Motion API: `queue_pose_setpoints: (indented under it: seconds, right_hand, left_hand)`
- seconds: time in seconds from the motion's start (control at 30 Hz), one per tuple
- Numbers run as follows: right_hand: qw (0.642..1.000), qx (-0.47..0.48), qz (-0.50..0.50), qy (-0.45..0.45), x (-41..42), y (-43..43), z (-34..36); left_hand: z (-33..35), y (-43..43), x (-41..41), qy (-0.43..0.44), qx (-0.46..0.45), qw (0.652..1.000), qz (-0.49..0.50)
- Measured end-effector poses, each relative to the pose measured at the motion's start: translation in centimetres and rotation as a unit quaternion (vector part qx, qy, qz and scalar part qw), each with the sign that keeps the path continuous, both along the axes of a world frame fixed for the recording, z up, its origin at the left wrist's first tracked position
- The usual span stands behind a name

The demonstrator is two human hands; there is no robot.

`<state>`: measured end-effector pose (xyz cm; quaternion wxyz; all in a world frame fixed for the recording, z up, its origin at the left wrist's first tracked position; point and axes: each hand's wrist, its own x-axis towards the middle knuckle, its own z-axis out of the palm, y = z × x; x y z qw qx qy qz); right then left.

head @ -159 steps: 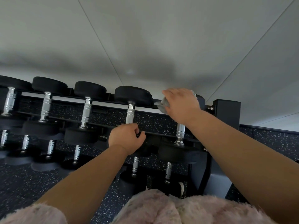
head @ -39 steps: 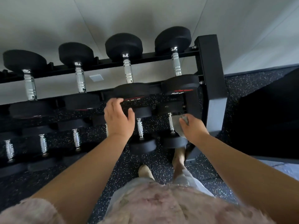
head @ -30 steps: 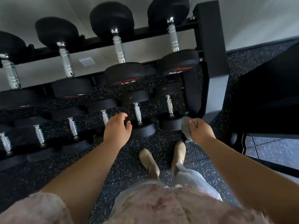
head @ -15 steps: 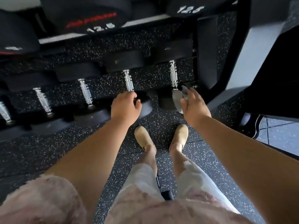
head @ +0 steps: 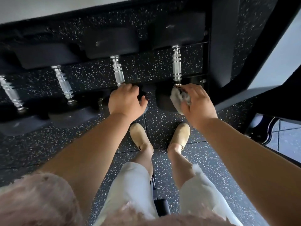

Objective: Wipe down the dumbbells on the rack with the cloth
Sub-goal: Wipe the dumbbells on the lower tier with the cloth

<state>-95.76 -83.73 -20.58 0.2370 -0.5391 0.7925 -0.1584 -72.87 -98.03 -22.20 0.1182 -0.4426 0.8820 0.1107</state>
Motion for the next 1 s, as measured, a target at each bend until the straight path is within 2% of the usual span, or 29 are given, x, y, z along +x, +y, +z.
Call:
queue_pose_setpoints:
  seconds: [0.1, 0.17, 0.2, 0.27, 0.33, 0.4, 0.53, 0.6, 0.7, 0.77, 0.9, 1.0]
  right_hand:
    - [0.989, 0.051, -0.116, -0.078, -0.3, -0.3, 0.5]
    - [0.985, 0.051, -0.145, -0.076, 0.2, -1.0, 0.8]
    - [0.991, 0.043, -0.118, -0.05, 0.9, -1.3, 1.0]
    - [0.999, 0.031, 0.015, 0.02, 2.9, -1.8, 1.1]
    - [0.989, -0.007, 0.136, 0.054, 4.9, -1.6, -0.1]
    - [0.983, -0.052, 0.156, 0.077, 5.8, -1.5, -1.6]
    - [0.994, -0.066, 0.025, 0.083, 4.9, -0.1, -1.7]
    - [0.995, -0.053, -0.068, 0.05, 4.5, 1.0, -1.2]
    - [0.971, -0.075, -0.221, -0.058, 5.0, 1.5, -1.3]
    - [0.96, -0.095, -0.259, -0.051, 6.1, 1.3, -1.7]
    - [0.979, -0.111, -0.151, 0.078, 9.0, 1.4, -3.3]
    - [0.981, -0.154, -0.062, 0.101, 7.6, 2.2, -3.8]
  left_hand:
    - [-0.2, 0.1, 0.1, 0.002, -0.007, 1.0, -0.004]
    - [-0.5, 0.3, 0.2, 0.009, -0.011, 1.0, -0.008]
    - [-0.6, 0.3, 0.2, 0.015, -0.012, 1.0, -0.009]
    - [-0.7, 0.3, 0.3, 0.026, -0.015, 1.0, -0.008]
    - [-0.7, 0.3, 0.3, 0.039, -0.016, 0.999, -0.009]
    - [-0.8, 0.3, 0.5, 0.053, -0.021, 0.998, -0.009]
    - [-1.2, 0.3, 0.5, 0.074, -0.035, 0.997, 0.001]
    - [-1.2, 0.3, 0.6, 0.082, -0.039, 0.996, 0.001]
    - [-1.2, 0.5, 0.7, 0.084, -0.048, 0.995, 0.002]
    - [-1.4, 0.7, 0.7, 0.095, -0.049, 0.994, 0.005]
    - [-1.7, 0.5, 1.1, 0.116, -0.074, 0.99, 0.012]
    - [-2.0, 0.6, 1.3, 0.13, -0.097, 0.987, 0.013]
